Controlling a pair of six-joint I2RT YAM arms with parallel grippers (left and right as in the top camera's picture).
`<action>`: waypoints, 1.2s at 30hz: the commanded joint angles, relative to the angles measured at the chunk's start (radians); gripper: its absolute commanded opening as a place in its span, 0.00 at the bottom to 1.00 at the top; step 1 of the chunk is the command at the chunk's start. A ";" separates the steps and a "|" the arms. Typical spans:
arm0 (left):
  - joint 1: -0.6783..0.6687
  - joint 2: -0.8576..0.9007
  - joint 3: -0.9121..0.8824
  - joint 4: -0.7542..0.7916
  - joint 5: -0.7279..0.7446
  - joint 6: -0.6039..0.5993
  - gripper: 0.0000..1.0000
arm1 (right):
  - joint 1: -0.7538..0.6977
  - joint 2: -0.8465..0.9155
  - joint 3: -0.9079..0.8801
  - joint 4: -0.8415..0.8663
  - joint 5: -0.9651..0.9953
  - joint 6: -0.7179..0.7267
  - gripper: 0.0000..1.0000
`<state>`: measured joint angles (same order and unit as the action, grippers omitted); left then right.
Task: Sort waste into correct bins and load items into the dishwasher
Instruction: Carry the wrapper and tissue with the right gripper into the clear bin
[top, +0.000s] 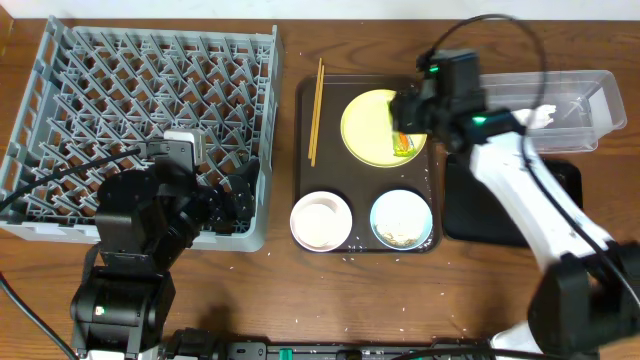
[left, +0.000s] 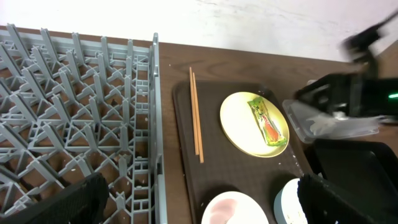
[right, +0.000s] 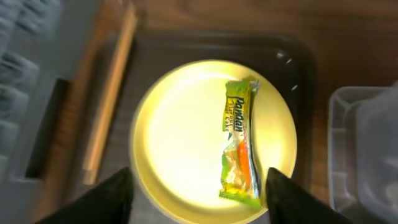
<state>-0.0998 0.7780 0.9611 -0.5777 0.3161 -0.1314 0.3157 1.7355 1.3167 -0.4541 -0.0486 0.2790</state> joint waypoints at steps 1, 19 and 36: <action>0.000 -0.002 0.025 0.002 0.013 -0.005 0.98 | 0.031 0.116 -0.004 0.055 0.178 -0.056 0.67; 0.000 -0.002 0.025 0.002 0.013 -0.005 0.98 | 0.030 0.282 0.001 0.120 0.174 0.033 0.01; 0.000 -0.002 0.025 0.002 0.013 -0.005 0.98 | -0.287 -0.060 0.000 -0.031 0.351 0.627 0.01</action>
<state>-0.0998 0.7780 0.9611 -0.5777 0.3161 -0.1314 0.0696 1.6306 1.3266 -0.4454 0.0799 0.6998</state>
